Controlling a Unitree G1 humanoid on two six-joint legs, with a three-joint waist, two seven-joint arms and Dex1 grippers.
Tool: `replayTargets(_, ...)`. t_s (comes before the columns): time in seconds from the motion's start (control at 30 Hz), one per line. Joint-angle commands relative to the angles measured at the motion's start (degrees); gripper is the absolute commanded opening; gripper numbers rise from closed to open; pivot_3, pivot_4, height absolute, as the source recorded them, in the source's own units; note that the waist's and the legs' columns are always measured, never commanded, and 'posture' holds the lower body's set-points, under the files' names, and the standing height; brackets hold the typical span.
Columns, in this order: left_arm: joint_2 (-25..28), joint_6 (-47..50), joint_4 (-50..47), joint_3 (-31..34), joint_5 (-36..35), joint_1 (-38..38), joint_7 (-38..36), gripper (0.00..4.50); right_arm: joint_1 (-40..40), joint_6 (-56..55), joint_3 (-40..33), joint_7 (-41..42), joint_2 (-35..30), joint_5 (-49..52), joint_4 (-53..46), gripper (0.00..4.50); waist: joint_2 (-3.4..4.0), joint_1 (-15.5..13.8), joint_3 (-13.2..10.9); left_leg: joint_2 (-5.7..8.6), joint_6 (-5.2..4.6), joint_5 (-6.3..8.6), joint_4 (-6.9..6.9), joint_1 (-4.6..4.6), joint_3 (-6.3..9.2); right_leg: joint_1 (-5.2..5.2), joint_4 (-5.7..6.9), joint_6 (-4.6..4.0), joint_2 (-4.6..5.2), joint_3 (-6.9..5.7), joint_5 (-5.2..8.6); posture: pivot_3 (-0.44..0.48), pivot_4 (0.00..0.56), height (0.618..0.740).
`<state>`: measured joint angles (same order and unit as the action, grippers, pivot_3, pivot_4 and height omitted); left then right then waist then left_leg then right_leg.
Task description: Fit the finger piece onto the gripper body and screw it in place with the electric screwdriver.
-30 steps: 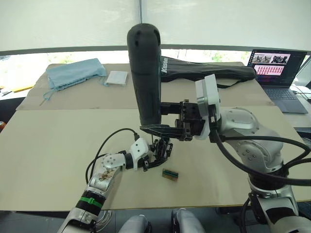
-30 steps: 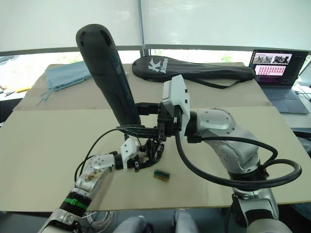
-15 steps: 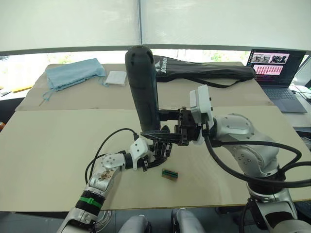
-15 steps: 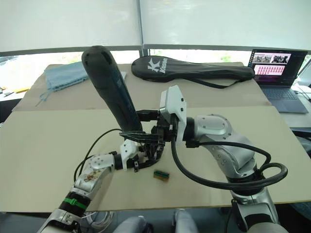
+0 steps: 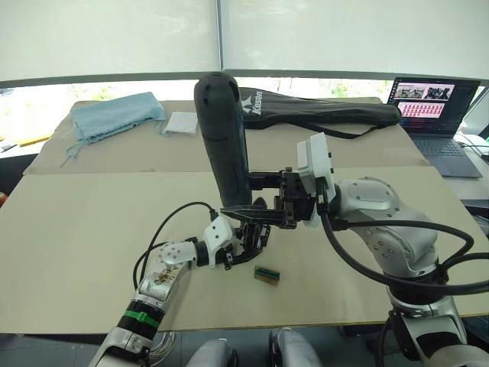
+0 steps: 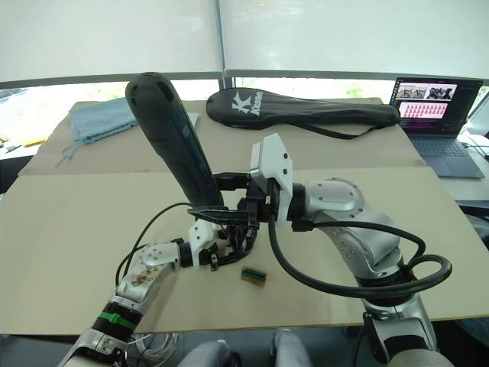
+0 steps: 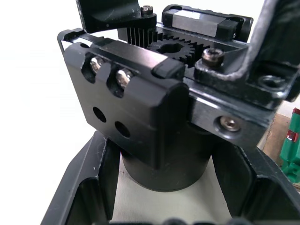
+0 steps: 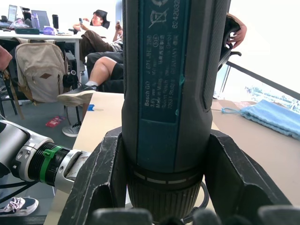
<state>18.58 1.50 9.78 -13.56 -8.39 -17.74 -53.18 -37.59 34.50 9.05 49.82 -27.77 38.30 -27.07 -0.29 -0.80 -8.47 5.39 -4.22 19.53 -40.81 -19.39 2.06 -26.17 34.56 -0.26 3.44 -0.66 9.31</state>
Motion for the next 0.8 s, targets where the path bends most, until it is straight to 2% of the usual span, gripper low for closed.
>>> replayTargets(0.03, 0.7, 2.2, 1.2, -1.1, 1.1, 1.3, 0.2, 2.31, -0.9, -1.2, -1.0, -0.2, 0.6, 0.2, -2.0, 1.90, 0.00, 0.0, 0.0, 0.00, 0.00, 0.00, 0.00, 0.00, 0.00, 0.00, 0.00, 0.00, 0.00, 0.00, 0.00, 0.000, 0.150, 0.740)
replayTargets(0.8, 1.0, 2.6, 0.9, -1.2, 1.1, 1.2, 0.2, 2.31, 2.7, -4.5, 0.4, 1.1, 1.1, -3.9, -1.4, 1.90, 0.00, 0.0, 0.0, 0.01, 0.01, 0.00, 0.00, 0.01, 0.00, 0.00, 0.00, 0.00, 0.00, 0.00, 0.00, 0.000, 0.150, 0.740)
